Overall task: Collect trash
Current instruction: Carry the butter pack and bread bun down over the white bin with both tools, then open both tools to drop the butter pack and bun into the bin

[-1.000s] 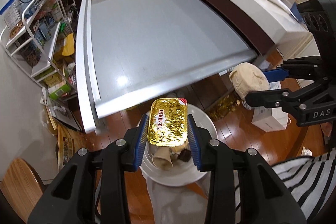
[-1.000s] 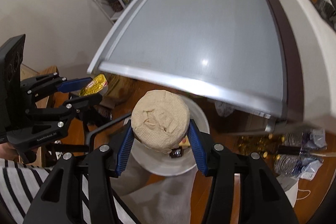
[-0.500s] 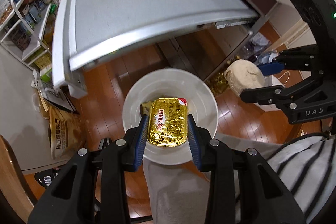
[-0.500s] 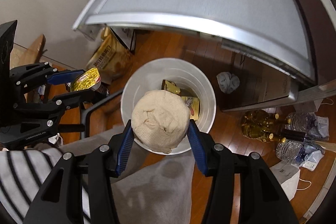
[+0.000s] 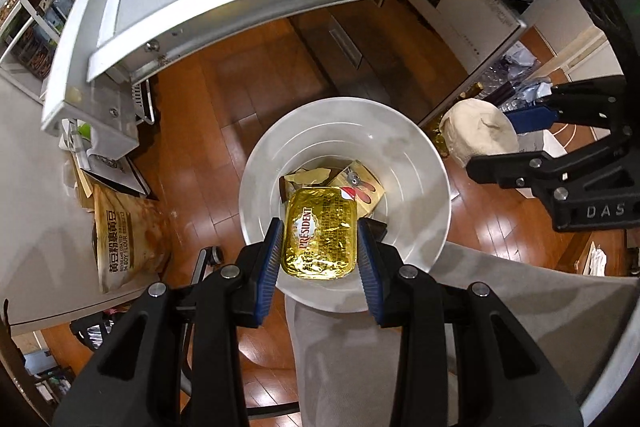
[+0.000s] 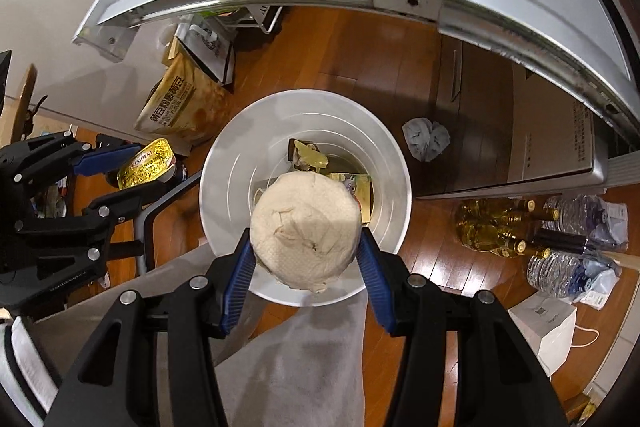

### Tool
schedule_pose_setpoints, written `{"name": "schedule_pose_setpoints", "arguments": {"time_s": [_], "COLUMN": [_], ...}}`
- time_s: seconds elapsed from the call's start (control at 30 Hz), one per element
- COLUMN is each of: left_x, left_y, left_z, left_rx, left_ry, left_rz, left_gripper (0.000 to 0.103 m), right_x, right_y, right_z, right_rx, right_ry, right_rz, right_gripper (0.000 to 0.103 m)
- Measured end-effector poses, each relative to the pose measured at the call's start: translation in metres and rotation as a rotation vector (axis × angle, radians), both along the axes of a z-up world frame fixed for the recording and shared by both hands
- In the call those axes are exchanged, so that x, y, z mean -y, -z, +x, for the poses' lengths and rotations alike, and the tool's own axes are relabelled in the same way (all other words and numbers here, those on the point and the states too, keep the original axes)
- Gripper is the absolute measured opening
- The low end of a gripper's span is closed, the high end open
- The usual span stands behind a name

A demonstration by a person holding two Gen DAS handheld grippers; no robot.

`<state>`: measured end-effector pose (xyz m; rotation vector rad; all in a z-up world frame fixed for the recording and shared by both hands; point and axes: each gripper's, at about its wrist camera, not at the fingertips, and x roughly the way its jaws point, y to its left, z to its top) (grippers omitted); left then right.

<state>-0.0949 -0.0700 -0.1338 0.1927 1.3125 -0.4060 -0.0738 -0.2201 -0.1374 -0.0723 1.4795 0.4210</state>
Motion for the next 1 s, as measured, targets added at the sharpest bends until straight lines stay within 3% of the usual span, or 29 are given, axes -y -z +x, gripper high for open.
{"name": "schedule_pose_setpoints", "arguments": {"time_s": [1.0], "left_x": [-0.002], "left_y": [0.018], "left_z": [0.02], "left_rx": [-0.008], "left_ry": [-0.015], "left_rz": [0.055], "left_gripper": [0.038], "right_x": [-0.009], "right_y": [0.019], "right_z": [0.005], "right_rx": [0.008], "right_ry": [-0.017], "right_rz": [-0.028], "right_gripper": [0.05]}}
